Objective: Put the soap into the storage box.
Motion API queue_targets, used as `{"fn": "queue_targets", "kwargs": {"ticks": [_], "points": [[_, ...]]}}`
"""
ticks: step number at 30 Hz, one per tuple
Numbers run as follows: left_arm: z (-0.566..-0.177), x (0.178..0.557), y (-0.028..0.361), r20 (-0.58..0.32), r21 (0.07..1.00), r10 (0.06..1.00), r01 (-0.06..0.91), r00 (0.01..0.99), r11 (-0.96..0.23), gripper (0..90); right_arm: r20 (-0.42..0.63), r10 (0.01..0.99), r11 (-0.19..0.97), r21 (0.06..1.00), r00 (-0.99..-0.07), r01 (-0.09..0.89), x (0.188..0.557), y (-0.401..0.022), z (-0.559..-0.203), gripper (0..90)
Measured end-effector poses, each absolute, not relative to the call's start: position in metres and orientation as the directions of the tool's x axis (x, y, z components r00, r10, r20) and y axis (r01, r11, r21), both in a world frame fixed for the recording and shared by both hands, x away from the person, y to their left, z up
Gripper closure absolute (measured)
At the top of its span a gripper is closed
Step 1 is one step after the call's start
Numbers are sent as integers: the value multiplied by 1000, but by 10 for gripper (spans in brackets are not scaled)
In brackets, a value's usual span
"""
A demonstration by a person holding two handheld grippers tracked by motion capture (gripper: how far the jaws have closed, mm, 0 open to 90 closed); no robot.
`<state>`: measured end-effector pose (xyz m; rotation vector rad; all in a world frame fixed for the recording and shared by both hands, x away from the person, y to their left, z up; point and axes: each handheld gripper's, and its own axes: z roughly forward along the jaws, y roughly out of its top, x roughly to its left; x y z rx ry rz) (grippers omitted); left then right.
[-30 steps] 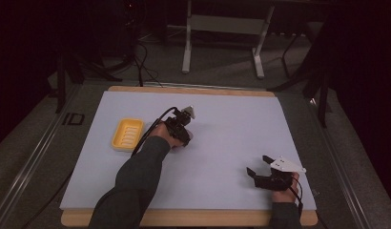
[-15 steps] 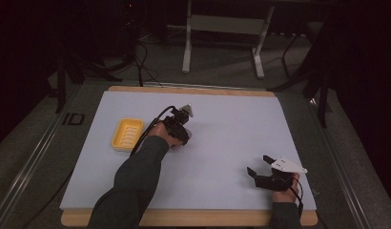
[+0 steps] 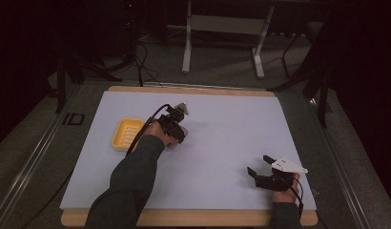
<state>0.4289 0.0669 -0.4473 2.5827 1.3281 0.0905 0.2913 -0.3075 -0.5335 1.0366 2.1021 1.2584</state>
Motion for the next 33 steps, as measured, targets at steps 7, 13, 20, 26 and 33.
{"fn": "queue_targets", "kwargs": {"ticks": [7, 13, 20, 26, 33], "points": [[-447, 428, 73, -51, 239, 811, 796, 583, -557, 501, -15, 799, 290, 886, -601, 363, 291, -308, -533, 158], [-446, 428, 79, -52, 241, 818, 803, 572, -546, 501, -13, 799, 290, 884, -601, 367, 292, -308, -533, 158], [-445, 428, 87, -57, 244, 828, 812, 557, -530, 501, -14, 799, 292, 883, -601, 367, 292, -308, -533, 158], [-445, 428, 92, -51, 239, 833, 817, 551, -525, 501, -15, 798, 294, 882, -602, 367, 292, -307, -533, 158], [-445, 429, 100, -48, 236, 840, 823, 541, -517, 501, -16, 798, 295, 883, -603, 366, 292, -307, -534, 158]]}}
